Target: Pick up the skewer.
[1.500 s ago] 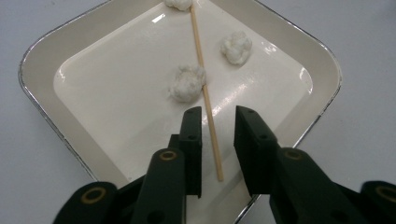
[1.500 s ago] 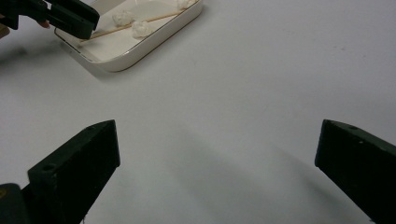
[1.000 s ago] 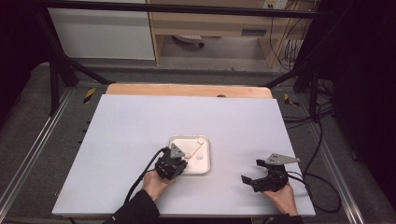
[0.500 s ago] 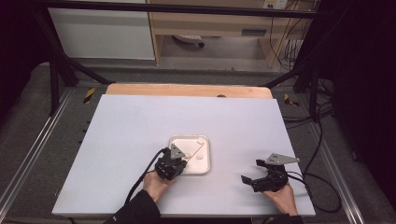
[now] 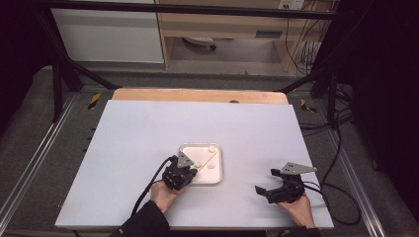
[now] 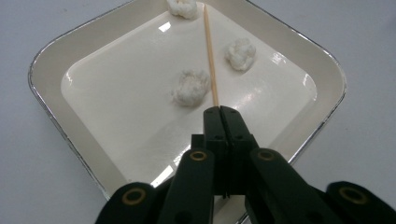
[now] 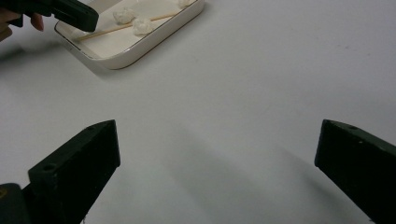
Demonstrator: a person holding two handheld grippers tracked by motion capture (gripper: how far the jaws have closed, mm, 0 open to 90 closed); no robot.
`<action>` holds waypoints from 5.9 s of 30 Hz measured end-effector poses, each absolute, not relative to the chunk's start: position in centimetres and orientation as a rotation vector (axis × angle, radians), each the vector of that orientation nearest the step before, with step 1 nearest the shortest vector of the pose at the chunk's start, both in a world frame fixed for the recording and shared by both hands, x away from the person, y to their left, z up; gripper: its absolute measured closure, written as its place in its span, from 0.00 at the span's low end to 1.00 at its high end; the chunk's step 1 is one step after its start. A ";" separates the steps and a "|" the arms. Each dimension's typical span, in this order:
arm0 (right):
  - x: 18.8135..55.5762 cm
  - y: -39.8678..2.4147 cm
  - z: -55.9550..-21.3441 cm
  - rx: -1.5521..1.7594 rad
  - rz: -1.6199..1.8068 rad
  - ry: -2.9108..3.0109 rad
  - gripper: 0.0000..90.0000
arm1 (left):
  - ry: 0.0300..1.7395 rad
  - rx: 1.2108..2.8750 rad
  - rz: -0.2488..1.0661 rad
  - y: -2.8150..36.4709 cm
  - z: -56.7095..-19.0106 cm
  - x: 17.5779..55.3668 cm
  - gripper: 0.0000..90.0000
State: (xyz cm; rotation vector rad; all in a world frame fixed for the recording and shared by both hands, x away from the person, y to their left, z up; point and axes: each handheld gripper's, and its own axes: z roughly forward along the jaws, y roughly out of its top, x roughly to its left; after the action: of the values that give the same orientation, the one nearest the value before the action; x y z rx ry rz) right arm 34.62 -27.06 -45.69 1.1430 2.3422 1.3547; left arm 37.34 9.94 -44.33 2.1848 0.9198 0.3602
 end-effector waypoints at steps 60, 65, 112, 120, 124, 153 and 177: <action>34.3 -25.4 -45.1 0.991 1.257 2.380 0.01 | 0.849 2.072 0.379 12.0 -41.3 35.5 0.98; 34.0 -24.0 -44.4 0.871 1.181 2.388 0.01 | 0.798 2.089 0.363 11.7 -40.8 35.1 0.98; 32.4 -17.1 -41.8 0.006 0.637 2.322 0.51 | 0.451 2.295 0.237 4.2 -38.5 33.9 0.98; 32.3 -16.9 -42.4 -0.102 0.576 2.306 0.70 | 0.432 2.320 0.224 4.0 -38.8 33.9 0.98; 32.5 -16.8 -42.6 -0.146 0.548 2.315 0.77 | 0.432 2.328 0.224 4.0 -38.9 34.0 0.98; 32.5 -16.2 -42.8 -0.309 0.398 2.330 0.98 | 0.403 2.538 0.240 2.5 -39.3 34.8 0.82; 32.3 -15.6 -42.9 -0.394 0.305 2.313 0.98 | 0.451 2.703 0.166 1.0 -40.0 35.4 0.97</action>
State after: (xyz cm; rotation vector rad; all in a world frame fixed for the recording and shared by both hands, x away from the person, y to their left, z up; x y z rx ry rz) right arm 32.33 -15.63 -42.87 -0.3938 2.3129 0.3048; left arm 35.42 1.01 -39.98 2.7027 0.4508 0.1657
